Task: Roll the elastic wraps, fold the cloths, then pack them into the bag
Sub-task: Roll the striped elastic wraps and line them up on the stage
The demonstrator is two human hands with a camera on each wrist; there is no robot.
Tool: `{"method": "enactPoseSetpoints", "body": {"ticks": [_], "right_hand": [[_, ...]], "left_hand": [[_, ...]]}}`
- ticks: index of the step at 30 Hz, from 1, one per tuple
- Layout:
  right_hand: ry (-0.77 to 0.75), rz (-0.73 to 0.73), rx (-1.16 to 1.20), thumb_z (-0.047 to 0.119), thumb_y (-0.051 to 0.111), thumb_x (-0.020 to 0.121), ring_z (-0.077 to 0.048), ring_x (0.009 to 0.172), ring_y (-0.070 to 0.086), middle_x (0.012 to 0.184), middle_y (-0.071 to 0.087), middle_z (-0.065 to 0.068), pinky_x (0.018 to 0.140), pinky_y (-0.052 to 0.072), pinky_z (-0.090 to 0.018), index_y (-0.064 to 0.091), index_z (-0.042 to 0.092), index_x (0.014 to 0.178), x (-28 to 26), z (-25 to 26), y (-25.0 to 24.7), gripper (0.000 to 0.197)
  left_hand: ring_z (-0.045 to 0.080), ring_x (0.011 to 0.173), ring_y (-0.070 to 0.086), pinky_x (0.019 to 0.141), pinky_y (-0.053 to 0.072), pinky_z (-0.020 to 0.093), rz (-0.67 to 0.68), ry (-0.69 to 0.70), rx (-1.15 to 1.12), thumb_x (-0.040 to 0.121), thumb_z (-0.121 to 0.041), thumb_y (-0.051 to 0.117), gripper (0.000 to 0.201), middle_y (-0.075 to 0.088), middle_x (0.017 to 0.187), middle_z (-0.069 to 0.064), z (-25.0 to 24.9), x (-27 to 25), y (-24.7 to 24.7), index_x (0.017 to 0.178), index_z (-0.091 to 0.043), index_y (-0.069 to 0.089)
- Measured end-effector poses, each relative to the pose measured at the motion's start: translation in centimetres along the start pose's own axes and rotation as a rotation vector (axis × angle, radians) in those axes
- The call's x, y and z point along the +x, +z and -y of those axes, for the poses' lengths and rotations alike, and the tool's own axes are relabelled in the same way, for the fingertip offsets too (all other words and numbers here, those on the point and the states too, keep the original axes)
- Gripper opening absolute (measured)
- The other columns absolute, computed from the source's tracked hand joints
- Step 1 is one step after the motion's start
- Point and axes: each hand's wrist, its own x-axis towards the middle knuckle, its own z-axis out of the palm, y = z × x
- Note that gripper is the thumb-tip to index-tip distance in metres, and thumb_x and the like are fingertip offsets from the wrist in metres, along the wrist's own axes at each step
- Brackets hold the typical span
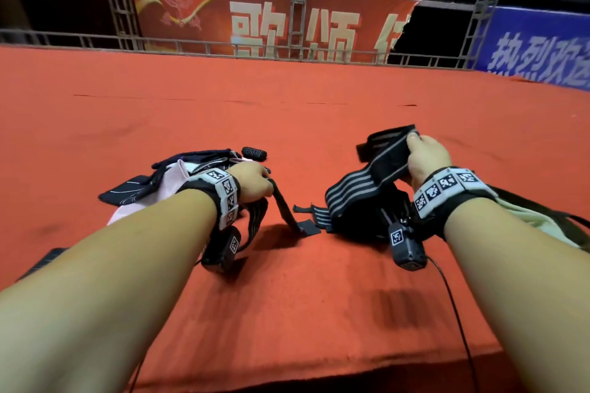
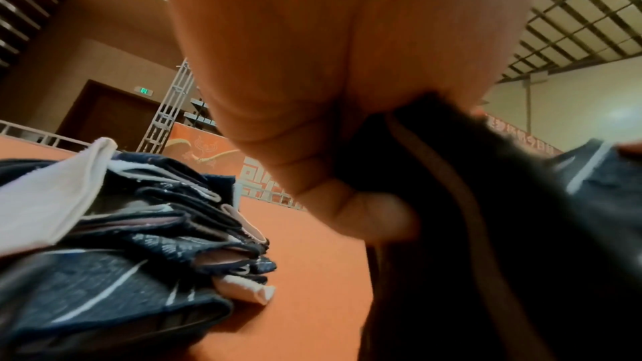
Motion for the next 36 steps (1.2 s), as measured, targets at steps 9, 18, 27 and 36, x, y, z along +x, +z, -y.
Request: {"method": "enactPoseSetpoints", "body": {"ticks": [9,18,27,36], "right_hand": [[0.144,0.533,-0.579,0.028,0.082,0.082,-0.017,0.088,0.068,0.091,0.073,0.002,0.09,0.052,-0.031,0.067,0.023,0.091,-4.7,-5.1,0.2,0.018],[0.122,0.437,-0.796,0.027,0.086,0.074,-0.025,0.105,0.066,0.115,0.07,-0.005,0.088,0.048,-0.026,0.058,0.021,0.131,-5.8,-8.6,5.0,0.064],[-0.14,0.249,-0.382,0.018,0.065,0.092,-0.019,0.095,0.062,0.106,0.07,-0.001,0.079,0.037,-0.021,0.068,0.018,0.121,-2.9,-4.8,11.3,0.029],[-0.163,0.464,-0.723,0.022,0.056,0.095,-0.025,0.126,0.057,0.14,0.06,-0.003,0.103,0.043,-0.029,0.058,0.02,0.138,1.8,-3.9,18.8,0.043]], "left_hand": [[0.031,0.086,0.069,0.072,0.053,0.035,-0.175,-0.072,-0.39,0.094,-0.021,0.056,0.02,0.074,0.09,0.01,-1.3,-0.8,-2.3,0.089,-0.009,0.072],[0.034,0.087,0.075,0.069,0.064,0.049,0.005,-0.172,-0.568,0.077,-0.011,0.066,0.031,0.07,0.107,0.025,1.6,0.0,-2.2,0.107,-0.003,0.063],[0.022,0.101,0.07,0.097,0.057,0.04,-0.047,-0.112,-0.654,0.083,-0.011,0.074,0.044,0.068,0.114,0.006,2.4,4.4,-1.1,0.126,-0.014,0.065],[0.043,0.152,-0.007,0.12,0.007,0.06,0.201,-0.214,0.393,0.071,-0.082,0.064,0.103,0.0,0.168,0.012,6.8,9.0,2.4,0.156,-0.052,0.013]]}}
